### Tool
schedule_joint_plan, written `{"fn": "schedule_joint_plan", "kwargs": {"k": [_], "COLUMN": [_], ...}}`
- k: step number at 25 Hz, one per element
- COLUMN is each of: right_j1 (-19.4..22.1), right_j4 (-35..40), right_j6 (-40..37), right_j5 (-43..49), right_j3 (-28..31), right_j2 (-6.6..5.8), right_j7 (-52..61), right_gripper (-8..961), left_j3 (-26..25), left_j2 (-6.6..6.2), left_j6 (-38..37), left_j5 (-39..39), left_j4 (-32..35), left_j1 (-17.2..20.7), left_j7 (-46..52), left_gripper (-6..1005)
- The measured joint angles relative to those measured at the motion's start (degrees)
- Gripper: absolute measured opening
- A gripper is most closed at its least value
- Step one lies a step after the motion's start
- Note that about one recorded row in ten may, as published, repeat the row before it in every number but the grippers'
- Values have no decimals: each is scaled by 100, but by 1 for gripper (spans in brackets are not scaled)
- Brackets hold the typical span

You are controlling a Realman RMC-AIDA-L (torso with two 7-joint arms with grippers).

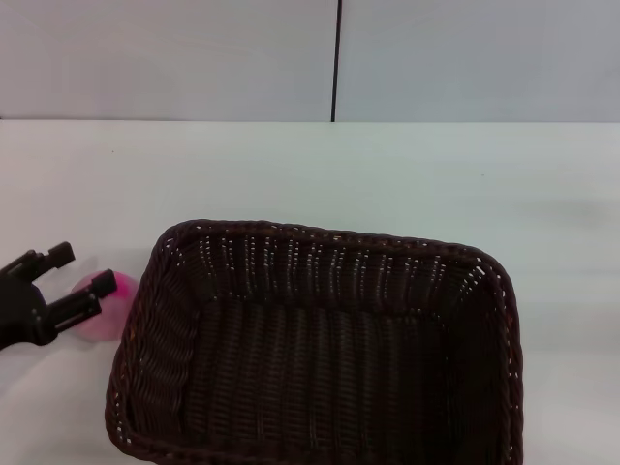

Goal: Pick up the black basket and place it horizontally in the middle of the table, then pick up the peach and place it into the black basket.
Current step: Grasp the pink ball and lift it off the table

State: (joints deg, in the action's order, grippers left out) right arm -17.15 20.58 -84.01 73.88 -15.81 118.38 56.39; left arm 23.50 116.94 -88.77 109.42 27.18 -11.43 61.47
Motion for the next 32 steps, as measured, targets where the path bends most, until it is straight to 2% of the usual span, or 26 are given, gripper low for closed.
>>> {"fn": "schedule_joint_plan", "kwargs": {"k": [22,26,32], "right_j1": [-159,-196,-222], "right_j4": [-125,-124,-128], "right_j6": [280,293,373], "right_j5": [0,8,21], "right_j3": [-36,-42,-45], "right_j2": [0,0,0], "right_j7": [-177,-181,-182], "right_gripper": [556,556,556], "left_j3": [48,57,14], "left_j2": [65,66,84], "left_j6": [174,189,192], "left_j5": [370,376,355], "left_j4": [-37,-39,-106], "left_j1": [-60,-57,-18], "left_j7": [-127,-151,-495], "left_gripper": [815,612,466]}}
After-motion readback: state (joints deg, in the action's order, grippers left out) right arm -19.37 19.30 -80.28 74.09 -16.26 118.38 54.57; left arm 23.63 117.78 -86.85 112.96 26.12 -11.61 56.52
